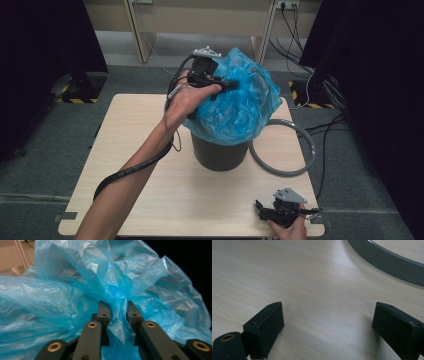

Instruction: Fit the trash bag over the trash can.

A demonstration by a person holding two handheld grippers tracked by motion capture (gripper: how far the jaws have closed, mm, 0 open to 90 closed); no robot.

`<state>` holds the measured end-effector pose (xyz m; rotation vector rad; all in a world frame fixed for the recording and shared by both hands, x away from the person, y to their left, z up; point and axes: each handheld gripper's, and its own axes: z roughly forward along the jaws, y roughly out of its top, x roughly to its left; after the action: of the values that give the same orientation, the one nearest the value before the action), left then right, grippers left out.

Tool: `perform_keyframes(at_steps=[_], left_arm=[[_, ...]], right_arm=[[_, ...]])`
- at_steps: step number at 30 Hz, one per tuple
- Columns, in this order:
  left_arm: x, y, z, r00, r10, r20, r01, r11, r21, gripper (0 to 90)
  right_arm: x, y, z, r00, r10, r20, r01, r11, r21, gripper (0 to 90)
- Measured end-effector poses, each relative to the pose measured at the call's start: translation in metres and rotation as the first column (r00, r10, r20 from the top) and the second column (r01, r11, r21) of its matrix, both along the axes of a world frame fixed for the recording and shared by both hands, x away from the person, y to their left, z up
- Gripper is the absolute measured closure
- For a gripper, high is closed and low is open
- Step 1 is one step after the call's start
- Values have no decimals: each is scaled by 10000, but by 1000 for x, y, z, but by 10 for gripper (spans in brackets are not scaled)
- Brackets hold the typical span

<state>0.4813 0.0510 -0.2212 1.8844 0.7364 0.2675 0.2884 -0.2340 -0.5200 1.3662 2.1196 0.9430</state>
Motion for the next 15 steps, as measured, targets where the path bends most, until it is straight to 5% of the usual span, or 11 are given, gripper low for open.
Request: perform_keyframes(at_steps=[7, 13, 15], left_arm=[[9, -1, -11, 9982, 539, -268, -536, 9985, 113, 541], [13, 9, -10, 9936, 1129, -76, -1125, 9928, 403, 518], [16, 12, -12, 9907, 1290, -428, -1274, 9911, 384, 508]], right_arm=[[0, 0, 0, 10000, -2, -1, 2, 10000, 1, 108], [0, 0, 0, 10000, -2, -2, 2, 10000, -1, 108], [0, 0, 0, 10000, -9, 0, 9, 10000, 3, 107]])
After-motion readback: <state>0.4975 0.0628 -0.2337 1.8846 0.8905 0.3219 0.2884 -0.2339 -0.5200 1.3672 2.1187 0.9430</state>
